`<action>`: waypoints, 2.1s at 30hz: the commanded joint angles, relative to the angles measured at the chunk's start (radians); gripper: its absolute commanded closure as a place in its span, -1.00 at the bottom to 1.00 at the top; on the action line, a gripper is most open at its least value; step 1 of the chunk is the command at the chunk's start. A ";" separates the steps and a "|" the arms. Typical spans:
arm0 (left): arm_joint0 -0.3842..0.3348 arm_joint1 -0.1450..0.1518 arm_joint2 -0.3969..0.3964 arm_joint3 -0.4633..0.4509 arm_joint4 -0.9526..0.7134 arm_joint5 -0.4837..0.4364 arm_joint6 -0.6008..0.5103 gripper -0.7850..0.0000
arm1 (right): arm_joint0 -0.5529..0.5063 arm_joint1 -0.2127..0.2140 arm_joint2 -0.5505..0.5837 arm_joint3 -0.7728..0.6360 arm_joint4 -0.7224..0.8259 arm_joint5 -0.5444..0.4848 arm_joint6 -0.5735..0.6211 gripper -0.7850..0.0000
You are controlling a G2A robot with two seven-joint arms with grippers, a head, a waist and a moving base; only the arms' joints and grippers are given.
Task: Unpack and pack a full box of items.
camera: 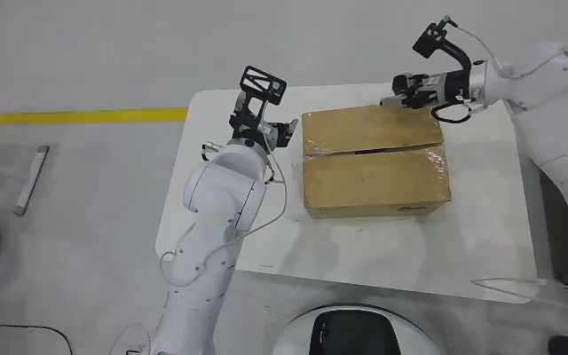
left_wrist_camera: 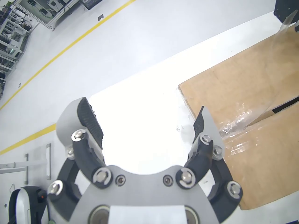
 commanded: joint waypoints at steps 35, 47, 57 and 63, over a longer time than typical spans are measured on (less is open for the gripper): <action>-0.031 -0.022 0.044 0.047 -0.053 -0.059 0.017 -1.00 | -0.524 0.200 0.339 -0.605 -0.186 -0.092 -0.252 1.00; -0.042 -0.028 0.054 0.058 -0.064 -0.077 0.016 -1.00 | -0.530 0.243 0.405 -0.649 0.423 0.401 0.212 1.00; -0.038 -0.030 0.052 0.057 -0.065 -0.082 0.017 -1.00 | -0.452 0.251 0.383 -0.642 0.391 0.359 0.284 1.00; -0.033 -0.032 0.050 0.056 -0.062 -0.080 0.023 -1.00 | -0.497 0.261 0.392 -0.695 0.194 0.161 0.159 1.00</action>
